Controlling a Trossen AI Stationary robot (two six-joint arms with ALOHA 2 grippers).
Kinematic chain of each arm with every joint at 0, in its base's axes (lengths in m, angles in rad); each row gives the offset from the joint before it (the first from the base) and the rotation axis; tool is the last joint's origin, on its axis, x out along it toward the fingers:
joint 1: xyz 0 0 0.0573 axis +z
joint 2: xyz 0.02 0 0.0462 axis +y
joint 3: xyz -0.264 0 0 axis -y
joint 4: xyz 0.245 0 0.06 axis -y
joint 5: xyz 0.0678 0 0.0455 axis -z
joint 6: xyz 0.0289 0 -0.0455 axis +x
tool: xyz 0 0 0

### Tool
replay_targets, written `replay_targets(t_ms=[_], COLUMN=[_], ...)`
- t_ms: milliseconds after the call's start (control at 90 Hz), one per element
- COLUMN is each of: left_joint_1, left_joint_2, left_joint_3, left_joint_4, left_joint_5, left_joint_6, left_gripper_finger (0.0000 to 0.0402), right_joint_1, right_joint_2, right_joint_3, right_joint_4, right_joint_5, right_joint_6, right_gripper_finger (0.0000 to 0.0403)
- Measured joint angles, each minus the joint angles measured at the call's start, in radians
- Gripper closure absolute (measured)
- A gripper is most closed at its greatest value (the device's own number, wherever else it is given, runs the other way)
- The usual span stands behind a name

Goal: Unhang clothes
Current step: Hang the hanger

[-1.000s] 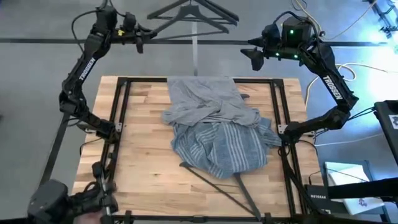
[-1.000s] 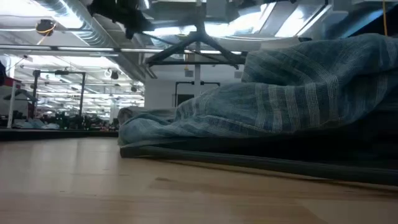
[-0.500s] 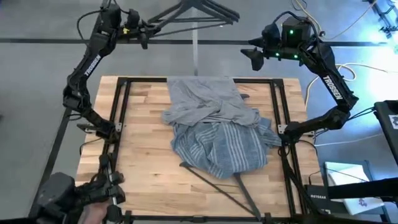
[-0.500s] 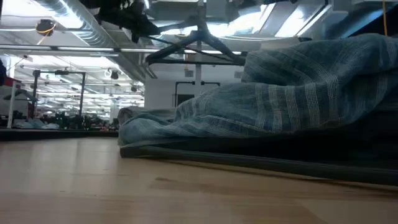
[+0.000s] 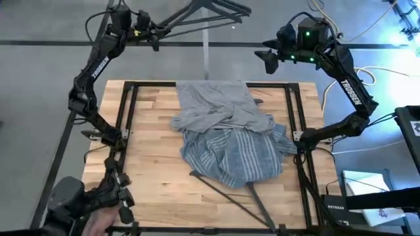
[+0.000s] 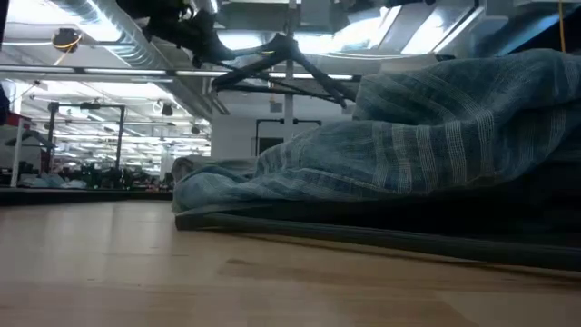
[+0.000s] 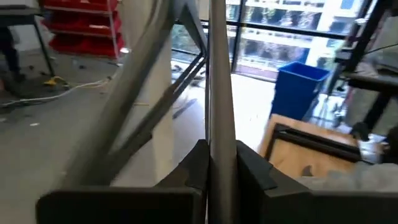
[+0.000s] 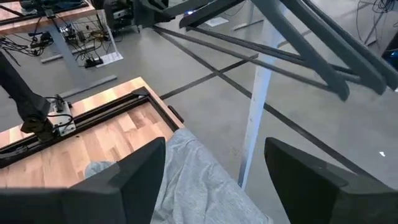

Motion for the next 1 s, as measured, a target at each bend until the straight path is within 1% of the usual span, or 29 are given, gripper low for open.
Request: replay_targets(t_ms=[56, 200, 367, 444, 556, 678, 733, 789, 900, 1000], left_joint_1=[0.004, 0.005, 0.004, 0.007, 0.023, 0.046, 0.049, 0.049, 0.048, 0.047], left_joint_2=[0.000, 0.000, 0.000, 0.000, 0.001, 0.002, 0.002, 0.002, 0.002, 0.001], left_joint_3=[0.000, 0.000, 0.000, 0.000, 0.000, 0.000, 0.000, 0.000, 0.000, 0.000], left_joint_4=[-0.001, -0.003, -0.004, -0.002, -0.012, -0.014, -0.016, -0.022, -0.018, 0.032], left_joint_5=[-0.005, -0.057, -0.194, -0.232, -0.226, -0.105, -0.085, -0.089, -0.143, -0.184], left_joint_6=[-0.001, 0.005, 0.072, 0.102, 0.103, 0.068, 0.085, 0.095, 0.102, 0.103], left_gripper_finger=[0.0357, 0.0335, 0.0312, 0.0299, 0.0280, 0.0248, 0.0229, 0.0207, 0.0163, 0.0127], right_joint_1=[0.000, 0.001, 0.001, 0.001, 0.001, 0.001, 0.001, 0.001, 0.001, 0.001], right_joint_2=[0.000, 0.000, 0.000, 0.000, 0.000, 0.000, 0.000, 0.000, 0.000, 0.000], right_joint_3=[0.000, 0.000, 0.000, 0.000, 0.000, 0.000, 0.000, 0.000, 0.000, 0.000], right_joint_4=[-0.009, -0.010, -0.012, -0.012, -0.012, -0.012, -0.011, -0.012, -0.011, -0.011], right_joint_5=[0.000, -0.001, 0.007, 0.008, 0.008, 0.008, 0.008, 0.007, 0.007, 0.006], right_joint_6=[0.000, 0.000, 0.001, 0.011, 0.020, 0.024, 0.029, 0.038, 0.054, 0.055], right_gripper_finger=[0.0149, 0.0149, 0.0149, 0.0149, 0.0149, 0.0149, 0.0149, 0.0149, 0.0149, 0.0149])
